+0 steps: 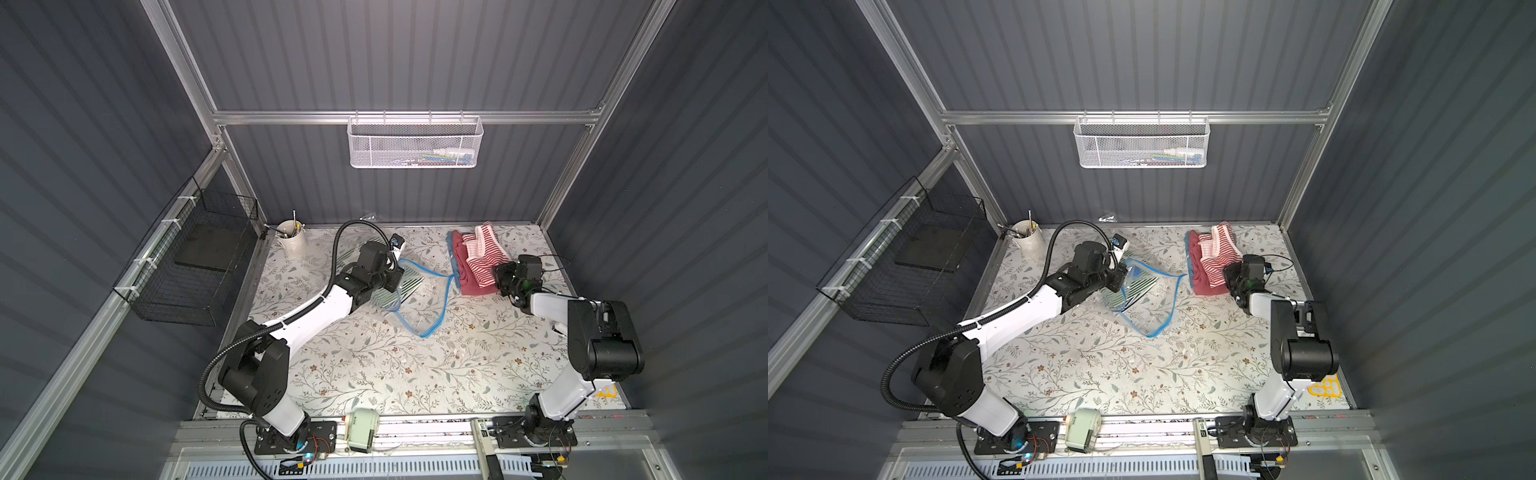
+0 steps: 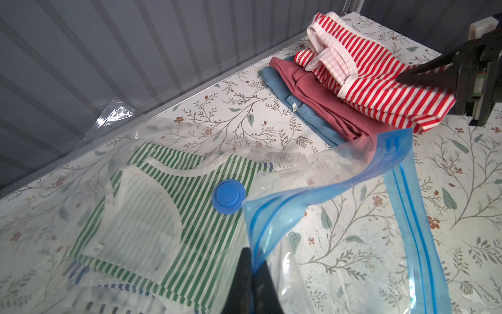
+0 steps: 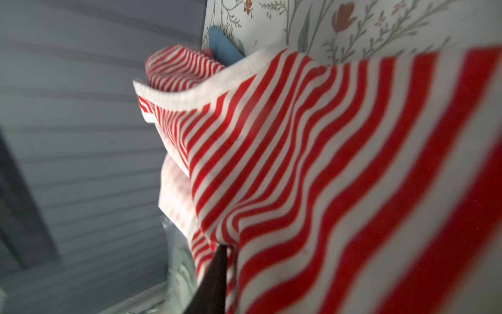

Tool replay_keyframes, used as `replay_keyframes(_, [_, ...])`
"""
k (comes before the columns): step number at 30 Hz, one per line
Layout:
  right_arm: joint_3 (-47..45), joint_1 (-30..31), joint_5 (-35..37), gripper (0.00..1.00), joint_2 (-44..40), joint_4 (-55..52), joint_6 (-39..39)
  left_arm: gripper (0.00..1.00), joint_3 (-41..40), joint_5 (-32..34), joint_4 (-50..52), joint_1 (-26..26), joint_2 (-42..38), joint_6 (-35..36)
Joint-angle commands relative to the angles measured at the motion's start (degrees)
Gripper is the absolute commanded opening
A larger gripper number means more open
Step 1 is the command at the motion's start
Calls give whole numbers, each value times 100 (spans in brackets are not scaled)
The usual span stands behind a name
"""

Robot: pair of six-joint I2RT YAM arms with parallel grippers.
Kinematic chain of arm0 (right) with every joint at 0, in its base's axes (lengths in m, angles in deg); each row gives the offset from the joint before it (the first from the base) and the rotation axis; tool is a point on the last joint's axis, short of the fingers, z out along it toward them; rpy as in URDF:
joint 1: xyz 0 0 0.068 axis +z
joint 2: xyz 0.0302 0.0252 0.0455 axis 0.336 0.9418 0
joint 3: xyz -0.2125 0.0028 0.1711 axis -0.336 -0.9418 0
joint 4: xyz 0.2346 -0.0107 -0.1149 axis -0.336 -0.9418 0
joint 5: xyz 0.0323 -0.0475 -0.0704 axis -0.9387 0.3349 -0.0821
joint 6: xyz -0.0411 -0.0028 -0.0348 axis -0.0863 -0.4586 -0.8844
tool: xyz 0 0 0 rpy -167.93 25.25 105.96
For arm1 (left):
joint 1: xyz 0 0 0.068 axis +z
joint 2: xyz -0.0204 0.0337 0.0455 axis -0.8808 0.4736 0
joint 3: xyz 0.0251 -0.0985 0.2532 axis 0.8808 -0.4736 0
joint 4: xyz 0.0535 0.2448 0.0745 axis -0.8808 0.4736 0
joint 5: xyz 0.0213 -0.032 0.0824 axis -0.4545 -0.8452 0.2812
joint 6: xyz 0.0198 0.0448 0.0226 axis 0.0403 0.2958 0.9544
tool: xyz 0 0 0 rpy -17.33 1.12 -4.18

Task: Take the tank top out of the vacuum bag
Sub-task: Place the tank top on the tank top.

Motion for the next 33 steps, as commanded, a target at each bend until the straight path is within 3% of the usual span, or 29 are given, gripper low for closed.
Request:
replay_keyframes(1, [-313,-123,49,35,-211,-61,-168,0,141,-76,121,30,111,-48])
replay_keyframes(5, [-590,-304,-52,47,-554,-296,-408,0,162,-120,130,30,120,-64])
replay_keyframes(9, [-779,-373,-58,50,-1077,-765,-749,0,163,-98,139,30,111,-53])
replay_keyframes(16, [-93,127,853,58,-2048,-2546,-2297,0,142,-26,116,30,77,-45])
replay_keyframes(20, [1359,602,1145,63,-1428,-3700,-3299,0,142,258,108,69,76,-147])
replay_keyframes(23, [2249,990,1511,66,-729,-3877,-3922,0,145,280,105,144,58,-234])
replay_keyframes(29, [5011,1223,1683,62,1483,-5303,-5215,0,218,673,189,336,162,-496])
replay_keyframes(33, [6595,1492,2584,62,2651,-5937,-6207,0,493,485,503,739,395,-961])
